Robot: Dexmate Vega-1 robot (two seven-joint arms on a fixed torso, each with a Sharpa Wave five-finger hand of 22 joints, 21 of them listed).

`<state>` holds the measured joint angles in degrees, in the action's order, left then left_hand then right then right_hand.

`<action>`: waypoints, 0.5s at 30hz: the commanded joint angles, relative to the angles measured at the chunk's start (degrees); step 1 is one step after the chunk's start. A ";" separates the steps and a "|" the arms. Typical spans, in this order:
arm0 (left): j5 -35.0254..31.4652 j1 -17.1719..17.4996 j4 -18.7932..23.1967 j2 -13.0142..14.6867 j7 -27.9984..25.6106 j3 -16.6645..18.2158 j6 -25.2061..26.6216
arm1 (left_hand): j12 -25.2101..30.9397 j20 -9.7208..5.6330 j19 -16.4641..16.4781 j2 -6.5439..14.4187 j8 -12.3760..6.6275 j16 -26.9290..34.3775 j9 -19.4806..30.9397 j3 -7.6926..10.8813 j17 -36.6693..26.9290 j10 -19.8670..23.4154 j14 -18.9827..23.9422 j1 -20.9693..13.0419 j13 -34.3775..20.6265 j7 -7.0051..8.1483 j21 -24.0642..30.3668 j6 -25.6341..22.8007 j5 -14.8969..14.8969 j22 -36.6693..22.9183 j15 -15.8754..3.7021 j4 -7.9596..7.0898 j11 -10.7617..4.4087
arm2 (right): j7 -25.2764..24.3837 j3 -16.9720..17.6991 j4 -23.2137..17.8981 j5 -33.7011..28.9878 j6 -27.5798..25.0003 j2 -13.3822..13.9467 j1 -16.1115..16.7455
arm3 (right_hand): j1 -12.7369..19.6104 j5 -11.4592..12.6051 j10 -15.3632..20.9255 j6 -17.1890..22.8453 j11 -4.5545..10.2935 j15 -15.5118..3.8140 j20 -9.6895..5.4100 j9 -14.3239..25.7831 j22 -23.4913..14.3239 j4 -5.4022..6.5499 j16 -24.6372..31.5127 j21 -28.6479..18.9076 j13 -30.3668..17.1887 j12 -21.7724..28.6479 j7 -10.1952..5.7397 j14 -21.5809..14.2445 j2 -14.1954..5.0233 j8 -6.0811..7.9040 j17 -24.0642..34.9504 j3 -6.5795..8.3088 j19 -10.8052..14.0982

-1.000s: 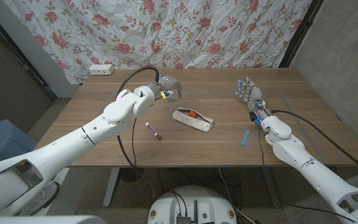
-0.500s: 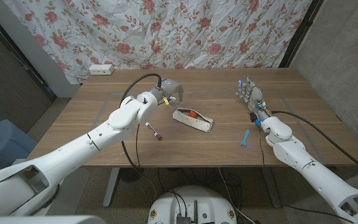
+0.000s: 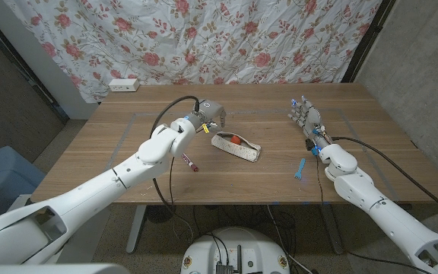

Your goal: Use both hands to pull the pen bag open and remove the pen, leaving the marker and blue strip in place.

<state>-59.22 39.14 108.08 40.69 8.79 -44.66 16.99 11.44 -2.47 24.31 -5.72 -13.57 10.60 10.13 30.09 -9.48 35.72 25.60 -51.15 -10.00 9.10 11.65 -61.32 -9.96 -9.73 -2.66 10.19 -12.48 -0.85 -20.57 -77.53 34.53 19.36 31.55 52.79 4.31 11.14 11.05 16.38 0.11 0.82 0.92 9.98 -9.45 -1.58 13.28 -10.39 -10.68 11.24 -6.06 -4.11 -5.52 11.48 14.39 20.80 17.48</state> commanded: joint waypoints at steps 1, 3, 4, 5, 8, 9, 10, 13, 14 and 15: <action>-0.03 -0.49 -2.81 -1.56 -1.96 -1.52 0.15 | -0.04 -1.41 0.46 -0.01 0.26 0.22 0.15 -0.47 -0.11 0.55 0.63 -0.79 -0.10 0.04 0.28 -0.36 -0.08 -0.31 -8.55 -0.04 0.08 | -0.34 0.11 -0.16 0.03 -0.07 -0.09 0.24 | -0.86 -0.02 0.40 0.43 -0.29 -0.09 0.15 0.32 -0.15 -0.04 0.05 -0.38 -0.15 0.04 -0.03 -0.60 -0.07 -0.08 0.14 -0.10 0.43; -0.10 -0.89 -3.27 -1.80 -1.68 -1.90 0.17 | -0.04 -1.38 0.46 -0.03 0.30 0.22 0.16 -0.54 -0.11 0.60 0.69 -0.83 -0.10 -0.09 0.27 -0.36 -0.08 -0.31 -8.55 -0.05 0.08 | -0.36 0.11 -0.12 0.00 -0.02 -0.11 0.24 | -0.89 -0.02 0.39 0.45 -0.28 -0.05 0.22 0.33 -0.15 -0.03 0.04 -0.39 -0.15 0.04 -0.01 -0.57 -0.08 -0.09 0.15 -0.11 0.45; -0.14 -1.00 -3.44 -1.89 -1.80 -2.04 0.17 | -0.05 -1.36 0.44 -0.03 0.31 0.22 0.16 -0.56 -0.11 0.62 0.71 -0.84 -0.10 -0.14 0.25 -0.40 -0.08 -0.31 -8.54 -0.05 0.09 | -0.38 0.13 -0.08 0.01 0.02 -0.14 0.25 | -0.90 -0.02 0.38 0.48 -0.32 -0.03 0.26 0.33 -0.15 -0.03 0.05 -0.39 -0.15 0.03 -0.02 -0.57 -0.08 -0.09 0.15 -0.12 0.46; -0.08 -1.10 -3.61 -1.94 -1.97 -2.15 0.08 | -0.05 -1.32 0.40 -0.02 0.34 0.23 0.16 -0.61 -0.12 0.66 0.76 -0.87 -0.10 -0.20 0.23 -0.41 -0.08 -0.32 -8.54 -0.07 0.09 | -0.45 0.14 -0.11 0.00 -0.03 -0.13 0.27 | -0.91 -0.02 0.37 0.50 -0.29 0.02 0.28 0.33 -0.15 -0.03 0.06 -0.39 -0.15 0.03 -0.04 -0.59 -0.08 -0.09 0.15 -0.12 0.46; 0.11 -1.38 -4.04 -2.03 -2.07 -2.48 -0.13 | -0.06 -1.24 0.40 0.02 0.37 0.24 0.17 -0.70 -0.12 0.75 0.87 -0.93 -0.10 -0.28 0.21 -0.53 -0.08 -0.32 -8.53 -0.11 0.09 | -0.58 0.21 -0.19 0.03 -0.04 -0.10 0.39 | -0.92 -0.02 0.34 0.56 -0.31 0.03 0.36 0.33 -0.15 -0.04 0.06 -0.39 -0.15 0.02 0.00 -0.58 -0.09 -0.09 0.15 -0.14 0.46; 0.18 -1.44 -4.18 -2.06 -2.11 -2.58 -0.18 | -0.06 -1.23 0.39 0.03 0.39 0.24 0.17 -0.73 -0.12 0.77 0.90 -0.95 -0.09 -0.36 0.20 -0.54 -0.08 -0.32 -8.54 -0.12 0.09 | -0.61 0.23 -0.20 0.06 -0.10 -0.10 0.40 | -0.94 -0.02 0.36 0.58 -0.34 0.05 0.32 0.33 -0.16 -0.04 0.06 -0.39 -0.16 0.02 -0.01 -0.58 -0.10 -0.10 0.16 -0.14 0.46; 0.22 -1.48 -4.32 -2.11 -2.14 -2.69 -0.18 | -0.07 -1.21 0.39 0.05 0.42 0.24 0.17 -0.76 -0.12 0.79 0.93 -0.97 -0.09 -0.40 0.20 -0.53 -0.08 -0.32 -8.55 -0.13 0.09 | -0.61 0.25 -0.18 0.10 -0.11 -0.09 0.41 | -0.95 -0.02 0.34 0.60 -0.31 0.04 0.35 0.33 -0.16 -0.05 0.06 -0.39 -0.16 0.01 -0.01 -0.57 -0.10 -0.10 0.16 -0.15 0.46; 0.17 -1.69 -4.63 -2.11 -2.19 -3.07 -0.31 | -0.08 -1.14 0.36 0.11 0.46 0.23 0.18 -0.84 -0.13 0.87 1.00 -1.04 -0.09 -0.53 0.17 -0.62 -0.09 -0.33 -8.59 -0.17 0.11 | -0.58 0.27 -0.11 0.11 -0.13 -0.08 0.38 | -0.96 -0.02 0.38 0.66 -0.34 0.15 0.39 0.33 -0.16 -0.07 0.04 -0.38 -0.16 0.03 -0.04 -0.52 -0.12 -0.12 0.16 -0.16 0.43; 0.03 -1.78 -4.70 -2.06 -2.18 -3.24 -0.41 | -0.09 -1.10 0.34 0.17 0.51 0.23 0.19 -0.89 -0.13 0.90 1.06 -1.06 -0.09 -0.62 0.16 -0.63 -0.09 -0.33 -8.60 -0.20 0.11 | -0.56 0.27 -0.11 0.13 -0.17 -0.05 0.38 | -0.97 -0.01 0.39 0.70 -0.35 0.15 0.37 0.33 -0.16 -0.07 0.04 -0.39 -0.16 0.03 -0.03 -0.49 -0.13 -0.12 0.17 -0.16 0.45; 0.05 -1.82 -4.77 -2.04 -2.21 -3.35 -0.50 | -0.10 -1.07 0.35 0.19 0.53 0.23 0.19 -0.91 -0.13 0.91 1.08 -1.07 -0.09 -0.60 0.15 -0.63 -0.09 -0.33 -8.61 -0.21 0.11 | -0.62 0.28 -0.11 0.11 -0.20 -0.05 0.37 | -0.97 -0.01 0.35 0.69 -0.31 0.13 0.39 0.33 -0.16 -0.08 0.03 -0.38 -0.16 0.01 -0.06 -0.47 -0.13 -0.13 0.17 -0.16 0.44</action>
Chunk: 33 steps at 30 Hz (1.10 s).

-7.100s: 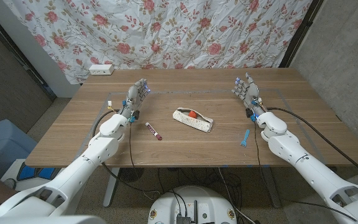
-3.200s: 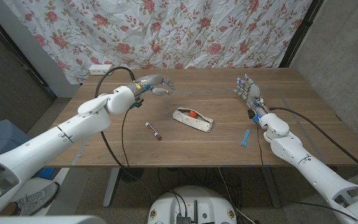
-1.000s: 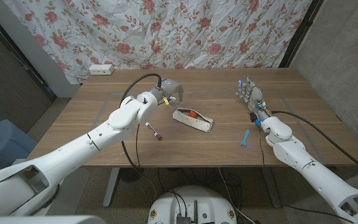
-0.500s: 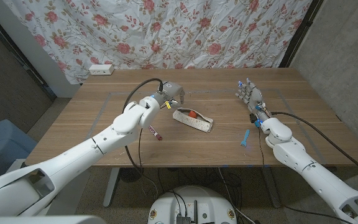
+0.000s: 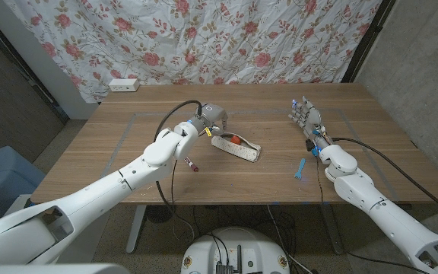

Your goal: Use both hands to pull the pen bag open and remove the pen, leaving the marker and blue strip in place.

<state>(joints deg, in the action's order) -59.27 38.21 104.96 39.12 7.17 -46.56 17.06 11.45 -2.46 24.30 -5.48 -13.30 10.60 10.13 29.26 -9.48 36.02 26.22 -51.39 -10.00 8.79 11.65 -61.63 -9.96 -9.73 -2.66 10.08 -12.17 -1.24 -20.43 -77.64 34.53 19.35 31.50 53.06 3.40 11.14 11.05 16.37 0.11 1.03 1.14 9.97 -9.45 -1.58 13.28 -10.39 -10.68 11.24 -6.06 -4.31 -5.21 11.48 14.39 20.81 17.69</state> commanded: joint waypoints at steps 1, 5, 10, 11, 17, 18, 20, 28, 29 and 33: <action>0.13 -0.88 -1.71 -0.49 -0.63 -1.51 -0.58 | -0.11 -1.06 0.35 -0.01 0.29 0.23 0.19 -0.13 -0.14 0.63 0.50 -0.85 -0.09 -0.33 0.15 -0.33 -0.09 -0.34 -8.62 -0.13 -0.20 | -0.23 0.17 0.03 0.16 -0.17 -0.03 0.10 | -0.06 -0.01 0.30 0.71 -0.33 -0.05 0.19 0.33 -0.16 -0.08 0.04 -0.38 -0.16 -0.01 -0.08 -0.30 -0.45 -0.13 0.17 -0.17 0.23; 0.34 -0.93 -2.00 -0.53 -0.72 -1.81 -0.76 | -0.14 -0.99 0.34 0.15 0.36 0.22 0.21 -0.25 -0.14 0.73 0.58 -0.89 -0.09 -0.24 0.13 -0.45 -0.10 -0.35 -8.64 -0.22 -0.21 | -0.28 0.19 0.06 0.10 -0.16 0.00 0.09 | -0.06 -0.01 0.29 0.80 -0.27 -0.09 0.18 0.33 -0.16 -0.11 0.07 -0.38 -0.16 -0.01 -0.04 -0.34 -0.48 -0.13 0.17 -0.17 0.23; 0.42 -0.99 -2.31 -0.51 -0.61 -2.15 -0.86 | -0.18 -0.96 0.36 0.38 0.40 0.21 0.24 -0.42 -0.15 0.85 0.73 -0.97 -0.09 -0.15 0.11 -0.75 -0.10 -0.36 -8.65 -0.32 -0.21 | -0.53 0.29 -0.23 0.09 -0.26 0.13 0.33 | -0.06 0.00 0.34 0.86 -0.24 -0.11 0.22 0.34 -0.16 -0.15 0.06 -0.38 -0.16 0.00 -0.06 -0.31 -0.51 -0.16 0.17 -0.17 0.20; 0.45 -1.01 -2.36 -0.49 -0.55 -2.20 -0.89 | -0.19 -0.95 0.37 0.45 0.37 0.21 0.25 -0.50 -0.15 0.90 0.78 -0.99 -0.09 -0.17 0.11 -0.99 -0.10 -0.37 -8.65 -0.35 -0.20 | -0.59 0.33 -0.31 0.11 -0.29 0.15 0.40 | -0.05 0.00 0.31 0.87 -0.22 -0.11 0.23 0.34 -0.16 -0.16 0.06 -0.38 -0.16 -0.01 -0.07 -0.31 -0.52 -0.17 0.17 -0.17 0.20; 0.52 -1.22 -2.97 -0.56 -0.67 -2.50 -1.00 | -0.23 -0.92 0.40 0.61 0.48 0.18 0.27 -0.73 -0.14 1.08 0.90 -1.08 -0.09 -0.26 0.09 -1.20 -0.10 -0.38 -8.65 -0.40 -0.20 | -0.82 0.51 -0.80 0.19 -0.44 0.41 0.83 | -0.04 0.01 0.27 0.93 -0.32 -0.04 0.22 0.34 -0.17 -0.23 0.07 -0.37 -0.16 -0.03 -0.04 -0.30 -0.57 -0.21 0.18 -0.17 0.19; 0.51 -1.28 -3.08 -0.58 -0.68 -2.55 -1.02 | -0.23 -0.92 0.43 0.63 0.49 0.17 0.27 -0.76 -0.14 1.10 0.93 -1.09 -0.09 -0.27 0.10 -1.25 -0.10 -0.38 -8.65 -0.40 -0.20 | -0.95 0.53 -0.88 0.15 -0.46 0.43 0.89 | -0.04 0.01 0.27 0.96 -0.28 -0.07 0.23 0.34 -0.17 -0.23 0.07 -0.37 -0.16 -0.02 -0.08 -0.29 -0.57 -0.21 0.18 -0.17 0.18; 0.59 -1.43 -3.34 -0.68 -0.70 -2.64 -1.06 | -0.24 -0.90 0.43 0.66 0.50 0.17 0.28 -0.81 -0.14 1.13 0.96 -1.11 -0.08 -0.22 0.09 -1.30 -0.10 -0.38 -8.64 -0.41 -0.21 | -0.98 0.55 -0.97 0.13 -0.52 0.51 0.96 | -0.04 0.01 0.28 0.97 -0.33 -0.06 0.23 0.35 -0.17 -0.25 0.09 -0.38 -0.16 -0.02 -0.08 -0.34 -0.58 -0.23 0.19 -0.17 0.20; 0.77 -1.95 -4.15 -0.88 -0.89 -3.05 -1.23 | -0.27 -0.90 0.53 0.89 0.56 0.16 0.30 -1.02 -0.15 1.34 1.11 -1.26 -0.09 -0.48 0.10 -1.67 -0.11 -0.39 -8.62 -0.44 -0.26 | -1.34 0.69 -1.34 0.10 -0.68 0.64 1.22 | -0.01 0.02 0.36 1.04 -0.34 -0.06 0.23 0.35 -0.17 -0.35 0.08 -0.38 -0.17 0.01 -0.08 -0.28 -0.64 -0.28 0.19 -0.17 0.20; 0.82 -1.99 -4.20 -0.89 -0.90 -3.07 -1.25 | -0.27 -0.88 0.55 0.97 0.57 0.16 0.31 -1.07 -0.15 1.39 1.16 -1.30 -0.09 -0.57 0.10 -1.77 -0.11 -0.39 -8.61 -0.45 -0.27 | -1.30 0.71 -1.36 0.14 -0.69 0.66 1.24 | -0.01 0.02 0.34 1.05 -0.34 -0.08 0.21 0.35 -0.17 -0.36 0.07 -0.39 -0.17 0.00 -0.12 -0.26 -0.64 -0.28 0.19 -0.17 0.23; 0.94 -2.07 -4.31 -0.89 -0.70 -3.16 -1.07 | -0.28 -0.76 0.54 1.19 0.70 0.17 0.32 -1.13 -0.16 1.50 1.27 -1.38 -0.09 -0.61 0.09 -1.71 -0.12 -0.40 -8.62 -0.50 -0.27 | -1.33 0.73 -1.42 0.19 -0.81 0.70 1.29 | -0.02 0.02 0.35 1.06 -0.40 -0.12 0.24 0.35 -0.17 -0.38 0.09 -0.38 -0.17 0.00 -0.12 -0.29 -0.65 -0.31 0.19 -0.18 0.20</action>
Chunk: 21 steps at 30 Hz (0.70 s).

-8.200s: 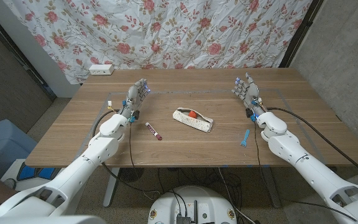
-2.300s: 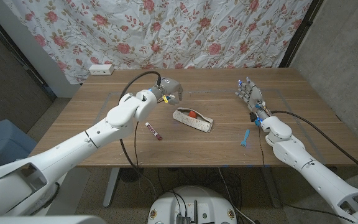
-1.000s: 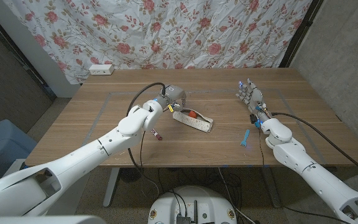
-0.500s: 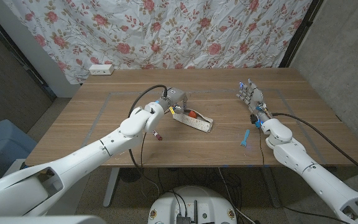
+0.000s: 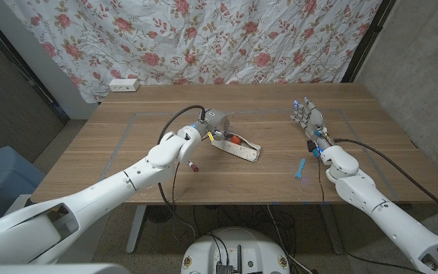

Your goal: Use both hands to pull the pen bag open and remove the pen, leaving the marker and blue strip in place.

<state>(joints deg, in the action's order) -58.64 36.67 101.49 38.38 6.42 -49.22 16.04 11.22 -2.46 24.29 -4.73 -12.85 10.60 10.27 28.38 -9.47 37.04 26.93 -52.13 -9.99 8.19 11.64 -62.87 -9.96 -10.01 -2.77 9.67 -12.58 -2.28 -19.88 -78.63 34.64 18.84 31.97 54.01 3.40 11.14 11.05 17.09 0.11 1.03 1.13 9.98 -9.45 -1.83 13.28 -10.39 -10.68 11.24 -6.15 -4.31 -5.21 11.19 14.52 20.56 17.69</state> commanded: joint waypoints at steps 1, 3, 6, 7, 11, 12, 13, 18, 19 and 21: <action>0.34 -0.54 -0.86 -0.12 0.09 -0.52 -0.05 | -0.05 -0.72 0.57 0.53 0.27 0.17 0.18 -0.26 -0.17 0.52 0.58 -0.66 -0.10 -0.02 0.10 -0.49 -0.12 -0.12 -8.52 -0.11 0.13 | -0.27 0.18 -0.40 0.08 -0.29 0.22 0.33 | -0.02 0.02 0.33 0.36 -0.35 -0.13 0.24 0.35 -0.17 -0.14 0.09 -0.38 -0.17 -0.01 -0.03 -0.31 -0.65 -0.02 0.06 0.07 0.21; 0.43 -0.60 -0.89 -0.03 0.17 -0.57 -0.15 | -0.05 -0.59 0.67 0.93 0.40 0.21 0.20 -0.29 -0.19 0.67 0.73 -0.75 -0.11 -0.28 0.14 -0.44 -0.14 -0.13 -8.54 -0.20 0.14 | -0.16 0.15 -0.31 0.11 -0.31 0.22 0.26 | -0.02 0.02 0.32 0.39 -0.41 -0.07 0.26 0.35 -0.17 -0.16 0.10 -0.39 -0.17 -0.01 -0.07 -0.33 -0.67 -0.03 0.06 0.07 0.21; 0.41 -0.65 -0.93 0.06 0.19 -0.63 -0.11 | -0.06 -0.46 0.73 1.31 0.52 0.23 0.22 -0.32 -0.20 0.75 0.89 -0.84 -0.12 -0.37 0.15 -0.41 -0.16 -0.14 -8.58 -0.27 0.20 | -0.08 0.11 -0.12 0.12 -0.33 0.15 0.12 | -0.01 0.02 0.34 0.43 -0.39 0.00 0.21 0.36 -0.17 -0.20 0.11 -0.39 -0.17 0.00 -0.08 -0.33 -0.69 -0.04 0.07 0.07 0.22; 0.46 -0.64 -0.93 0.07 0.19 -0.61 -0.07 | -0.07 -0.37 0.76 1.41 0.56 0.24 0.22 -0.34 -0.20 0.76 0.94 -0.86 -0.11 -0.36 0.16 -0.39 -0.16 -0.15 -8.61 -0.29 0.25 | -0.03 0.10 -0.02 0.15 -0.31 0.10 0.05 | -0.01 0.02 0.34 0.43 -0.37 0.03 0.23 0.36 -0.17 -0.20 0.12 -0.39 -0.17 0.00 -0.12 -0.36 -0.69 -0.05 0.07 0.07 0.22; 0.64 -0.64 -1.06 0.11 0.08 -0.52 0.08 | -0.09 -0.28 0.85 1.66 0.66 0.24 0.24 -0.41 -0.19 0.82 1.08 -0.93 -0.11 -0.44 0.18 -0.41 -0.15 -0.16 -8.65 -0.31 0.31 | 0.18 0.02 0.23 0.18 -0.33 0.04 -0.16 | -0.01 0.02 0.35 0.51 -0.38 0.03 0.22 0.36 -0.17 -0.23 0.11 -0.39 -0.17 0.00 -0.15 -0.32 -0.71 -0.04 0.07 0.07 0.22; 0.76 -0.63 -1.12 0.09 0.00 -0.48 0.09 | -0.10 -0.25 0.85 1.72 0.71 0.24 0.24 -0.43 -0.19 0.83 1.10 -0.95 -0.11 -0.45 0.18 -0.34 -0.15 -0.16 -8.66 -0.31 0.32 | 0.20 0.00 0.28 0.19 -0.35 0.00 -0.21 | -0.01 0.02 0.33 0.52 -0.36 0.08 0.26 0.36 -0.17 -0.24 0.11 -0.39 -0.17 -0.01 -0.17 -0.32 -0.72 -0.04 0.08 0.07 0.21; 0.82 -0.66 -1.17 0.09 -0.07 -0.47 0.06 | -0.10 -0.24 0.87 1.74 0.71 0.23 0.24 -0.44 -0.19 0.84 1.10 -0.96 -0.11 -0.44 0.19 -0.35 -0.15 -0.16 -8.66 -0.31 0.32 | 0.22 -0.04 0.30 0.17 -0.43 0.01 -0.27 | 0.00 0.03 0.35 0.54 -0.35 0.02 0.25 0.36 -0.17 -0.26 0.09 -0.39 -0.17 0.00 -0.22 -0.25 -0.73 -0.05 0.08 0.07 0.22; 1.08 -0.76 -1.47 0.00 -0.51 -0.46 0.04 | -0.11 -0.03 1.24 2.03 0.89 0.22 0.26 -0.55 -0.18 0.98 1.21 -1.03 -0.11 -0.50 0.31 -0.22 -0.14 -0.17 -8.68 -0.33 0.37 | 0.20 -0.09 0.43 0.17 -0.54 -0.05 -0.40 | 0.00 0.02 0.31 0.58 -0.31 0.04 0.21 0.37 -0.17 -0.30 0.12 -0.39 -0.17 -0.02 -0.17 -0.31 -0.76 -0.07 0.09 0.07 0.21; 1.11 -0.83 -1.52 0.00 -0.43 -0.48 0.04 | -0.11 -0.01 1.33 2.09 0.92 0.21 0.27 -0.58 -0.17 1.03 1.24 -1.05 -0.11 -0.57 0.34 -0.19 -0.13 -0.17 -8.67 -0.34 0.38 | 0.24 -0.09 0.45 0.22 -0.57 -0.06 -0.43 | 0.00 0.02 0.33 0.57 -0.36 -0.03 0.24 0.37 -0.17 -0.31 0.12 -0.39 -0.17 -0.01 -0.15 -0.29 -0.77 -0.09 0.09 0.07 0.21; 1.49 -0.83 -1.65 -0.08 -0.59 -0.38 0.03 | -0.11 0.03 1.46 2.23 1.08 0.22 0.28 -0.68 -0.17 1.14 1.36 -1.07 -0.11 -0.86 0.38 0.03 -0.12 -0.18 -8.63 -0.35 0.42 | 0.30 -0.13 0.53 0.21 -0.58 -0.07 -0.50 | 0.00 0.02 0.35 0.59 -0.29 -0.04 0.25 0.37 -0.17 -0.32 0.12 -0.38 -0.18 0.00 -0.19 -0.29 -0.77 -0.09 0.09 0.07 0.19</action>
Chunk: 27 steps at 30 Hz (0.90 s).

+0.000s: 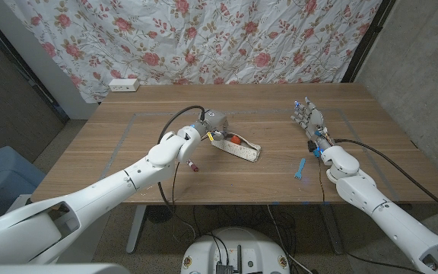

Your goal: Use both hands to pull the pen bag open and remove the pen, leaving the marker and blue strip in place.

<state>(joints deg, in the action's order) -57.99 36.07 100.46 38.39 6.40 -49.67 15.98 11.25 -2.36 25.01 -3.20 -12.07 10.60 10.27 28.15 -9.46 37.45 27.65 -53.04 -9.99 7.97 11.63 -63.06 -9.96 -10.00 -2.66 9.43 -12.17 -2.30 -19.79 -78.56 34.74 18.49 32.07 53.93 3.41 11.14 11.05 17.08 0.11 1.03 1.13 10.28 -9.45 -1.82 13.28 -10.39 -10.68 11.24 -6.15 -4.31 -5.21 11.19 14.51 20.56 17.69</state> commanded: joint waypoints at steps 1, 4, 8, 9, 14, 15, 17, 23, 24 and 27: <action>1.02 -0.23 -0.65 -0.11 -0.65 0.12 0.08 | -0.14 -0.07 0.83 0.79 0.39 0.23 0.29 -0.48 -0.17 0.77 0.73 -0.18 -0.11 -0.73 0.41 0.39 -0.11 -0.19 -8.75 -0.11 0.03 | 0.32 -0.23 0.51 0.10 -0.24 -0.19 -0.45 | 0.00 0.02 0.34 0.59 -0.28 0.00 0.23 0.06 -0.17 -0.34 0.12 -0.39 -0.18 -0.01 -0.21 -0.30 -0.78 -0.10 0.10 0.07 0.21; 1.09 -0.36 -0.71 -0.05 -0.70 0.04 0.01 | -0.11 -0.06 0.95 1.02 0.52 0.27 0.30 -0.53 -0.18 0.92 0.92 -0.24 -0.12 -0.89 0.44 0.57 -0.12 -0.20 -8.80 -0.12 0.09 | 0.34 -0.26 0.59 0.13 -0.27 -0.25 -0.53 | 0.02 0.03 0.34 0.60 -0.29 0.07 0.27 0.06 -0.17 -0.37 0.13 -0.39 -0.18 -0.01 -0.27 -0.31 -0.80 -0.11 0.10 0.08 0.23; 1.27 -0.39 -0.82 -0.09 -0.83 0.00 0.16 | -0.09 0.07 1.33 1.34 0.65 0.31 0.32 -0.64 -0.18 1.13 1.23 -0.30 -0.12 -0.88 0.56 0.72 -0.12 -0.21 -8.78 -0.15 0.14 | 0.45 -0.35 0.72 0.16 -0.32 -0.32 -0.60 | 0.03 0.03 0.40 0.61 -0.32 0.09 0.25 0.06 -0.17 -0.41 0.13 -0.39 -0.18 0.02 -0.30 -0.29 -0.82 -0.13 0.10 0.08 0.20; 1.35 -0.38 -0.84 -0.10 -0.83 0.00 0.19 | -0.08 0.12 1.43 1.41 0.67 0.32 0.32 -0.65 -0.18 1.19 1.28 -0.33 -0.13 -0.89 0.59 0.74 -0.12 -0.21 -8.80 -0.15 0.15 | 0.47 -0.36 0.74 0.21 -0.36 -0.34 -0.61 | 0.04 0.03 0.38 0.62 -0.43 0.08 0.29 0.06 -0.17 -0.42 0.13 -0.39 -0.18 0.01 -0.28 -0.29 -0.82 -0.13 0.10 0.08 0.20; 1.21 -0.34 -0.89 -0.09 -0.86 -0.19 0.54 | 0.00 0.14 1.74 1.65 0.86 0.29 0.33 -0.78 -0.15 1.67 1.54 -0.62 -0.14 -0.64 0.66 1.05 -0.14 -0.22 -8.91 0.02 0.21 | 0.52 -0.41 0.77 0.27 -0.48 -0.36 -0.60 | 0.03 0.02 0.38 0.63 -0.39 0.13 0.28 0.07 -0.17 -0.45 0.15 -0.39 -0.19 0.01 -0.32 -0.31 -0.85 -0.15 0.12 0.07 0.22; 1.30 -0.47 -0.87 0.01 -0.58 -0.20 0.43 | 0.02 0.16 1.80 1.65 0.90 0.27 0.33 -0.80 -0.15 1.74 1.56 -0.70 -0.14 -0.64 0.67 1.12 -0.15 -0.22 -8.95 0.07 0.21 | 0.54 -0.41 0.78 0.30 -0.49 -0.36 -0.60 | 0.02 0.02 0.37 0.64 -0.37 0.11 0.29 0.07 -0.17 -0.45 0.15 -0.39 -0.19 0.00 -0.32 -0.31 -0.86 -0.15 0.12 0.07 0.21; 1.35 -0.55 -0.87 0.05 -0.46 -0.16 0.55 | 0.03 0.19 1.96 1.66 0.93 0.25 0.33 -0.84 -0.14 1.87 1.62 -0.85 -0.14 -0.53 0.72 1.18 -0.16 -0.22 -8.99 0.16 0.21 | 0.59 -0.45 0.80 0.31 -0.53 -0.37 -0.61 | 0.03 0.02 0.34 0.64 -0.40 0.09 0.32 0.07 -0.17 -0.47 0.14 -0.38 -0.19 -0.01 -0.35 -0.28 -0.86 -0.16 0.12 0.07 0.19; 1.42 -0.55 -0.75 0.10 0.02 -0.26 0.91 | 0.05 0.12 2.28 1.43 1.24 0.28 0.32 -1.15 -0.14 2.22 2.09 -1.21 -0.14 -0.12 0.76 1.92 -0.16 -0.20 -8.88 0.42 0.18 | 0.71 -0.49 0.80 0.38 -0.61 -0.35 -0.61 | 0.03 0.02 0.37 0.69 -0.36 0.24 0.32 0.07 -0.17 -0.53 0.14 -0.39 -0.19 0.00 -0.36 -0.25 -0.87 -0.18 0.13 0.06 0.19; 1.50 -0.52 -0.69 0.10 0.12 -0.23 1.00 | 0.04 0.12 2.31 1.34 1.29 0.28 0.31 -1.23 -0.14 2.25 2.18 -1.25 -0.14 -0.07 0.76 2.07 -0.16 -0.20 -8.88 0.46 0.18 | 0.75 -0.51 0.78 0.40 -0.66 -0.32 -0.61 | 0.03 0.01 0.38 0.69 -0.37 0.31 0.32 0.07 -0.17 -0.54 0.15 -0.38 -0.19 0.01 -0.37 -0.29 -0.87 -0.17 0.13 0.06 0.19; 1.99 -0.30 -0.44 0.10 0.33 0.02 1.35 | -0.14 -0.07 2.49 0.20 1.54 0.17 0.26 -1.93 -0.12 2.16 2.56 -1.69 -0.13 0.48 0.70 2.92 -0.13 -0.17 -9.03 0.85 0.12 | 0.78 -0.50 0.77 0.46 -0.72 -0.31 -0.59 | 0.02 0.01 0.38 0.69 -0.37 0.28 0.35 0.07 -0.18 -0.57 0.14 -0.38 -0.19 0.01 -0.38 -0.23 -0.88 -0.20 0.14 0.06 0.18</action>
<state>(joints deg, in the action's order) -56.70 35.63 99.68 38.38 5.86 -49.79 16.55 11.25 -2.36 27.05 -2.21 -10.79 10.60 10.26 26.64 -9.46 39.19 29.63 -54.12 -9.99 8.24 12.09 -60.69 -9.96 -10.00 -2.73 10.12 -12.07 -1.71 -20.20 -77.85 35.03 17.96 31.77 53.39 3.41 11.14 11.16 17.39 -0.01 1.02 1.13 10.27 -9.45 -2.06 13.28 -10.39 -10.82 11.24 -6.46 -4.31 -5.21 11.19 14.51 20.32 17.69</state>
